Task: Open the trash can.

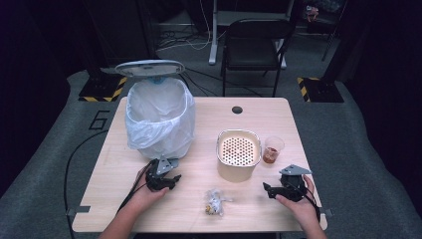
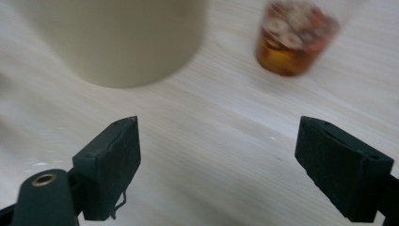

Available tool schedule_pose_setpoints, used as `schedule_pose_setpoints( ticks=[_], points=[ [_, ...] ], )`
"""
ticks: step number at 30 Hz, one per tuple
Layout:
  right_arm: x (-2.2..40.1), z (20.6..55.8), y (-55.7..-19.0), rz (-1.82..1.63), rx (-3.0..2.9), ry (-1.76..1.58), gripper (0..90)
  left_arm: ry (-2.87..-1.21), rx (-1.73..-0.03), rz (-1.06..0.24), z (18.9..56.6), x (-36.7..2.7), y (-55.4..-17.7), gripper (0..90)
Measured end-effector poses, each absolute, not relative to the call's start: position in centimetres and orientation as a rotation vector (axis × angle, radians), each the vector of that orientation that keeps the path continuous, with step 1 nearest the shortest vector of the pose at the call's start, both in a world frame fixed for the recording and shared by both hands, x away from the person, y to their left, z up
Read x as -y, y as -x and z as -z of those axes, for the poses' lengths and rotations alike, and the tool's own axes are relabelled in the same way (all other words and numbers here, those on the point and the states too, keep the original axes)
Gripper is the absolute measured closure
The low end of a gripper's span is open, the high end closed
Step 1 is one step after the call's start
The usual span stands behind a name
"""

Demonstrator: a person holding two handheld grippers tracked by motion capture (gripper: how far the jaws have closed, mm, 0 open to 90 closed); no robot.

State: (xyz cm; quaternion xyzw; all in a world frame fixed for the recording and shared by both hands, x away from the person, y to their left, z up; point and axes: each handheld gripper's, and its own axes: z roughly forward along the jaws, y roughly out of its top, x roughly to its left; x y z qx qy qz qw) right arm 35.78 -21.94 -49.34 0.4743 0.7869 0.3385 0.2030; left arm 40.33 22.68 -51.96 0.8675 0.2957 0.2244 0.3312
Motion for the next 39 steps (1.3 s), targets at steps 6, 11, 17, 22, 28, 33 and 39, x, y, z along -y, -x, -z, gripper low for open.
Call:
schedule_pose_setpoints(
  ticks=[6, 11, 17, 22, 28, 33, 39],
  points=[
    [19.1, 47.2, -33.8, -1.009, -2.275, -1.171, 18.6, -2.269, -0.772, -0.587, 52.0, -22.7, -40.3, 35.6],
    [16.9, 46.4, -32.3, -1.033, -2.337, -1.071, 22.1, -2.264, -0.773, -0.589, 52.0, -22.7, -40.3, 35.7],
    [15.0, 46.3, -31.6, -1.071, -2.372, -0.984, 22.5, -2.273, -0.771, -0.584, 51.9, -22.7, -40.3, 35.7],
    [13.2, 46.4, -31.6, -1.108, -2.409, -0.912, 21.9, -2.274, -0.771, -0.583, 51.9, -22.7, -40.3, 35.7],
    [11.9, 46.3, -31.9, -1.156, -2.436, -0.878, 22.0, -2.271, -0.774, -0.589, 51.9, -22.6, -40.3, 35.7],
    [10.7, 46.2, -32.5, -1.183, -2.458, -0.839, 22.4, -2.269, -0.774, -0.585, 52.0, -22.7, -40.3, 35.7],
    [9.3, 46.7, -33.1, -1.19, -2.485, -0.802, 20.7, -2.273, -0.771, -0.585, 51.9, -22.7, -40.3, 35.8]
  ],
)
